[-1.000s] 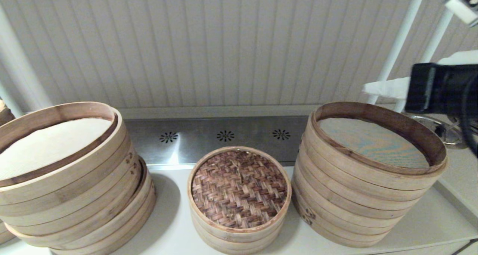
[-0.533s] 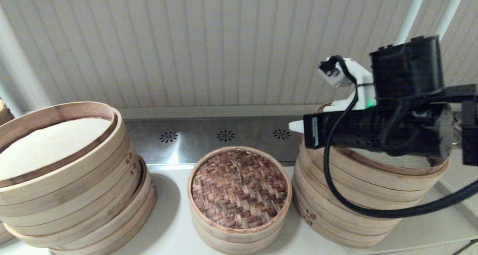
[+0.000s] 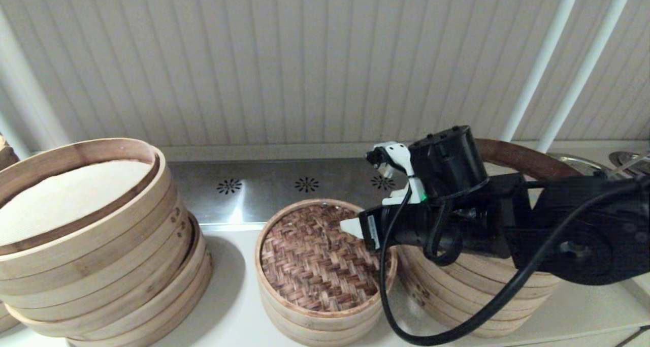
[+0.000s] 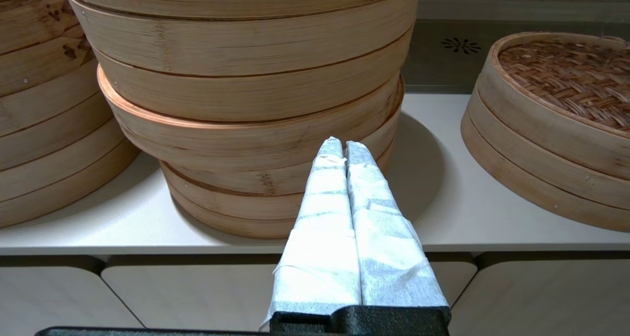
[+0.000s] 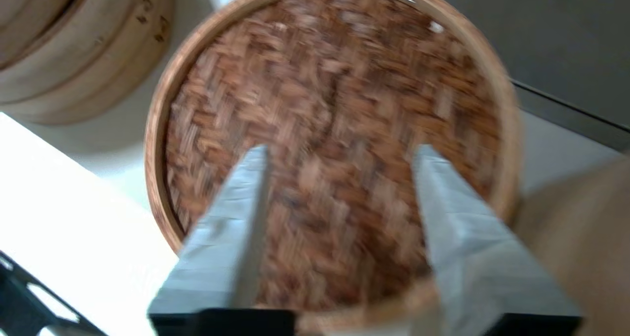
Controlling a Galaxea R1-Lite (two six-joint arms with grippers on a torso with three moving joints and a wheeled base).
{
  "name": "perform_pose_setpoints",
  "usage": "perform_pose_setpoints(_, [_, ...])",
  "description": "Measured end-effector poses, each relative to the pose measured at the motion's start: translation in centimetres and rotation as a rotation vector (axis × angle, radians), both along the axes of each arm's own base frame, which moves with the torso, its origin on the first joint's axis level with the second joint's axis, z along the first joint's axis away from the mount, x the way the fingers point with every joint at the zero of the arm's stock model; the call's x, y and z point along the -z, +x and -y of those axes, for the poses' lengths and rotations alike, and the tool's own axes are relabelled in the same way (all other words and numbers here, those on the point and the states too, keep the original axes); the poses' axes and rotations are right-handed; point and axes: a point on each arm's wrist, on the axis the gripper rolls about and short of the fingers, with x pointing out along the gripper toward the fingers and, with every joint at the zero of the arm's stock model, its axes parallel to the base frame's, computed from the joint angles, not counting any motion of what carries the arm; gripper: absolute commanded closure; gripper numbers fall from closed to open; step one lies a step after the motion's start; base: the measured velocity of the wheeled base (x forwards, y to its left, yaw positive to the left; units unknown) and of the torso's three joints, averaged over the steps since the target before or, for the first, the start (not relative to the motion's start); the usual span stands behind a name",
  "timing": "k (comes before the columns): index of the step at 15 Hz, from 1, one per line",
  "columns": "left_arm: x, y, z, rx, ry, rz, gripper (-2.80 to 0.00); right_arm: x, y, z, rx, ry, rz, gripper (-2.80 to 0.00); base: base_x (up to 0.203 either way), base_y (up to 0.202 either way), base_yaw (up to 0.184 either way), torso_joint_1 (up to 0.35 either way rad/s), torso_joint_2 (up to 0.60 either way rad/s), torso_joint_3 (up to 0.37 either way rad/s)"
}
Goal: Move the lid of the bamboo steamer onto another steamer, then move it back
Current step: Pick up the steamer
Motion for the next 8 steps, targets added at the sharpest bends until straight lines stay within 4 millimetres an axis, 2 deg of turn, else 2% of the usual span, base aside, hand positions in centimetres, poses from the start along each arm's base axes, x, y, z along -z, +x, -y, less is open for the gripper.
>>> perform_pose_setpoints(4, [0.0, 0.0, 0.0, 0.000, 0.000, 0.000, 0.00, 2.0, 0.4, -2.4, -0.038, 0.050, 0.070, -2.80, 0.000, 0.000, 0.000, 0.000, 0.00, 0.000])
perform_pose_setpoints(8, [0.0, 0.0, 0.0, 0.000, 0.000, 0.000, 0.00, 4.2, 0.7, -3.7, -0.051, 0.007, 0.038, -2.80, 0.000, 0.000, 0.000, 0.000, 0.00, 0.000])
